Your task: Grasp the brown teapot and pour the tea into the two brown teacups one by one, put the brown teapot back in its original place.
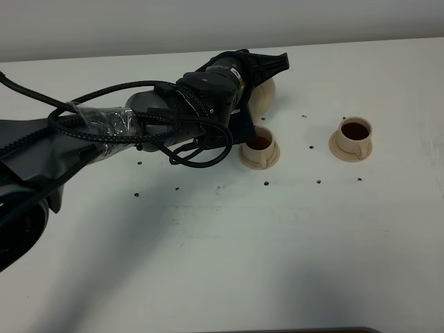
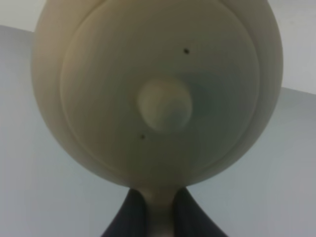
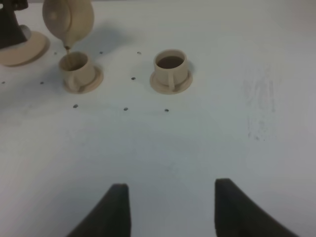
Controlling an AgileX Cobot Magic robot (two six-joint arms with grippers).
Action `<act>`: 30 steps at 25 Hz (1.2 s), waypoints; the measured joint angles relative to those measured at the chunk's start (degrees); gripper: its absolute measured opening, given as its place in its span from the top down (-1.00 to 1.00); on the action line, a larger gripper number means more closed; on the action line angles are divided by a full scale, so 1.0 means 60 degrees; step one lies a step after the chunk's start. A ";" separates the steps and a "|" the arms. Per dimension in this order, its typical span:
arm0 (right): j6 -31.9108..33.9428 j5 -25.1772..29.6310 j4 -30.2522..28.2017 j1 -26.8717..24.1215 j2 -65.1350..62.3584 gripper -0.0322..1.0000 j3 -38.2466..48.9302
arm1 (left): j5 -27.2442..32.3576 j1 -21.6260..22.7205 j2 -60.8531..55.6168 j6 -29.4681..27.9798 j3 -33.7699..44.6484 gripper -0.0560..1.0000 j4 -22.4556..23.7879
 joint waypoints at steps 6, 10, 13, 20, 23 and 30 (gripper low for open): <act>-0.0012 0.0000 0.0000 0.0000 0.0000 0.14 0.0000 | -0.0333 0.0000 0.0000 0.0192 0.0000 0.67 0.0000; -0.0012 0.0000 0.0000 0.0000 0.0000 0.14 0.0000 | -0.0504 0.0000 0.0000 0.0397 0.0000 0.67 0.0020; -0.0012 0.0000 0.0000 0.0000 0.0000 0.14 0.0000 | -0.0535 0.0000 0.0000 0.0501 0.0000 0.67 0.0062; -0.0012 0.0000 0.0000 0.0000 0.0000 0.14 0.0000 | -0.0770 0.0000 0.0000 0.0519 0.0000 0.67 0.0445; -0.0012 0.0000 0.0000 0.0000 0.0000 0.14 0.0000 | -0.0881 0.0000 0.0000 0.0519 0.0000 0.67 0.0521; -0.0012 0.0000 0.0000 0.0000 0.0000 0.14 0.0000 | -0.0978 0.0000 0.0000 0.0519 0.0000 0.67 0.1096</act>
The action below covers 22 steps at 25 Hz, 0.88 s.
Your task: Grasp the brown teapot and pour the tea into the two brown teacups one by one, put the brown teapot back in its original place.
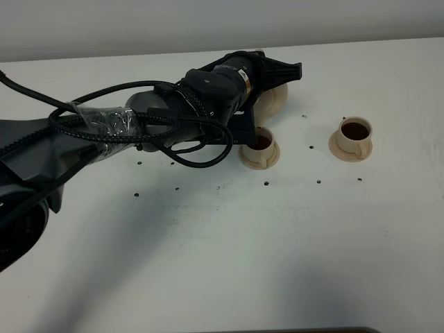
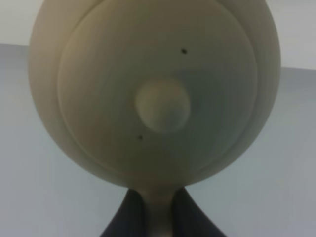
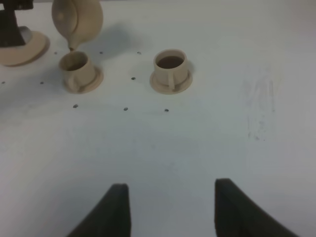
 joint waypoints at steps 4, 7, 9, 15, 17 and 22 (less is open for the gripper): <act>0.0000 0.0000 0.0000 0.0000 0.0000 0.14 0.0000 | -0.0003 0.0000 0.0000 0.0000 0.0000 0.67 0.0133; 0.0000 0.0000 0.0000 0.0000 0.0000 0.14 0.0000 | -0.0032 0.0000 0.0000 0.0000 0.0000 0.67 0.0308; 0.0000 0.0000 0.0000 0.0000 0.0000 0.14 0.0000 | -0.0083 0.0000 0.0000 0.0000 0.0000 0.67 0.0411; 0.0000 0.0000 0.0000 0.0000 0.0000 0.14 0.0000 | -0.0286 0.0000 0.0000 0.0000 0.0000 0.67 0.0813; 0.0000 0.0000 0.0000 0.0000 0.0000 0.14 0.0000 | -0.0306 0.0000 0.0000 0.0000 0.0000 0.67 0.0914; 0.0000 0.0000 0.0000 0.0000 0.0000 0.14 0.0000 | -0.0437 0.0000 0.0000 0.0000 0.0000 0.67 0.1139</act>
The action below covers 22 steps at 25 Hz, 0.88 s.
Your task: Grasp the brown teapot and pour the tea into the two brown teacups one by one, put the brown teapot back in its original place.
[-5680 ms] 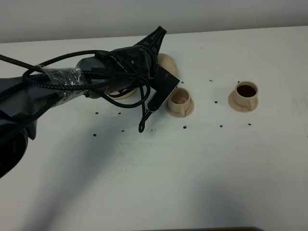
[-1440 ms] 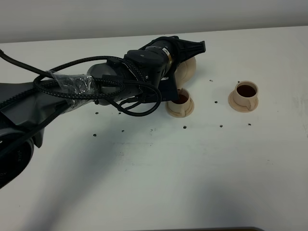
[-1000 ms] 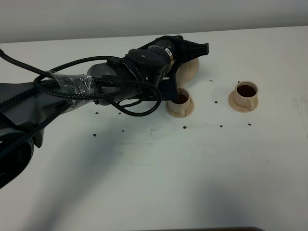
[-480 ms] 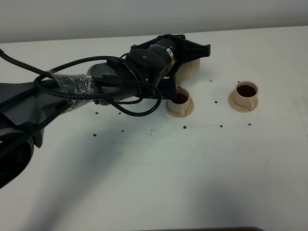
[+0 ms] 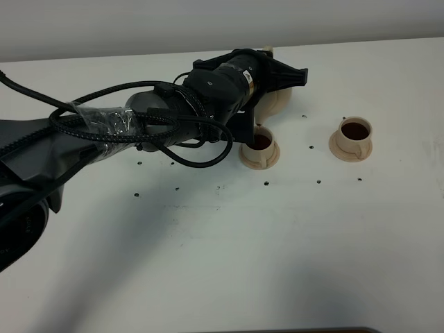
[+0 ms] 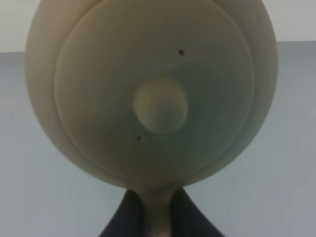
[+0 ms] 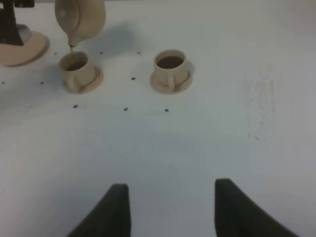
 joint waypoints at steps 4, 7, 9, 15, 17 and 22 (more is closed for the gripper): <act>0.0000 0.0000 0.0000 0.0000 0.0000 0.14 0.0000 | -0.0241 0.0000 0.0000 0.0000 0.0000 0.67 0.0152; 0.0000 0.0000 0.0000 0.0000 0.0000 0.14 0.0000 | -0.0319 0.0000 0.0000 0.0000 0.0000 0.67 0.0207; 0.0000 0.0000 0.0000 0.0000 0.0000 0.14 0.0000 | -0.0350 0.0000 0.0000 0.0000 0.0000 0.67 0.0228; 0.0000 0.0000 0.0000 0.0000 0.0000 0.14 0.0000 | -0.0422 0.0000 0.0000 0.0000 0.0000 0.67 0.0370; 0.0000 0.0000 0.0000 0.0000 0.0000 0.14 0.0000 | -0.0430 0.0000 0.0000 0.0000 0.0000 0.67 0.0443; 0.0000 0.0000 0.0000 0.0000 0.0000 0.14 0.0000 | -0.0453 0.0000 0.0000 0.0000 0.0000 0.67 0.0473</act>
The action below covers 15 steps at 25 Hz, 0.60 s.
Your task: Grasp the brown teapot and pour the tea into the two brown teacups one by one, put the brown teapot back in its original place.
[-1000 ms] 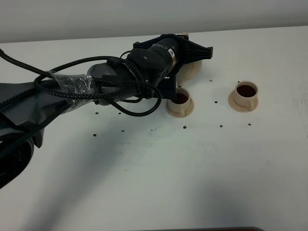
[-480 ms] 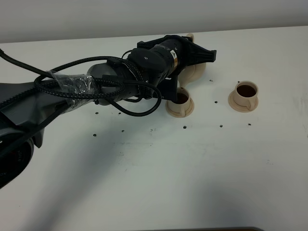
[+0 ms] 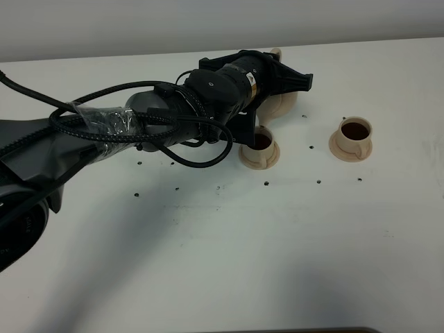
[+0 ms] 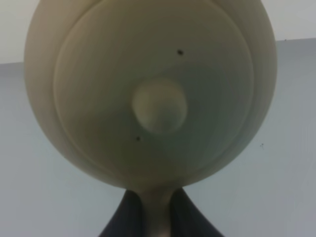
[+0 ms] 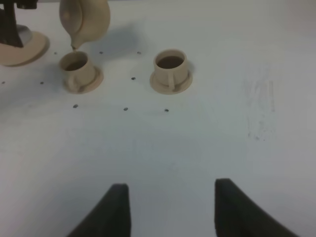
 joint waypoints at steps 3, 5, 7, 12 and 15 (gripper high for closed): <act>0.0000 0.0000 0.0000 0.0000 0.0000 0.14 0.0000 | -0.0089 0.0000 0.0000 0.0000 0.0000 0.67 0.0011; 0.0000 0.0000 0.0000 0.0000 0.0000 0.14 0.0000 | -0.0148 0.0000 0.0000 0.0000 0.0000 0.67 0.0042; 0.0000 0.0000 0.0000 0.0000 0.0000 0.14 0.0000 | -0.0179 0.0000 0.0000 0.0000 0.0000 0.67 0.0098; 0.0000 0.0000 0.0000 0.0000 0.0000 0.14 0.0000 | -0.0182 0.0000 0.0000 -0.0040 0.0000 0.67 0.0030; 0.0000 0.0000 0.0000 0.0000 0.0000 0.14 0.0000 | -0.0063 0.0000 0.0000 -0.0040 0.0000 0.67 -0.0405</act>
